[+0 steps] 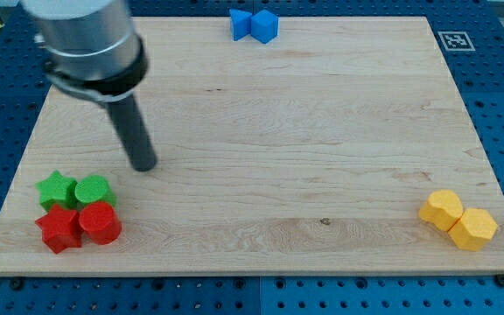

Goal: Separate the yellow blocks from each other

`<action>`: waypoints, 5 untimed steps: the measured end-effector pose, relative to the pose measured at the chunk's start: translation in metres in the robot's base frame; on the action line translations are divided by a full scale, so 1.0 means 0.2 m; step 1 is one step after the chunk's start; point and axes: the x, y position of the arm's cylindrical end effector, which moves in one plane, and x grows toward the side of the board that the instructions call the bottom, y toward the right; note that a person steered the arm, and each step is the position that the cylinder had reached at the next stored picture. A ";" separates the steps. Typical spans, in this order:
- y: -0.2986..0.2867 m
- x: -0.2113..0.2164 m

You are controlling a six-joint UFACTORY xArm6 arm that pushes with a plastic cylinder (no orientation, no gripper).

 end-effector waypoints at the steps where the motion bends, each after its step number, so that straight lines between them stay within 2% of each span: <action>1: 0.32 -0.12; 2: 0.69 -0.17; 4: 1.68 -0.17; 5: 1.90 -0.14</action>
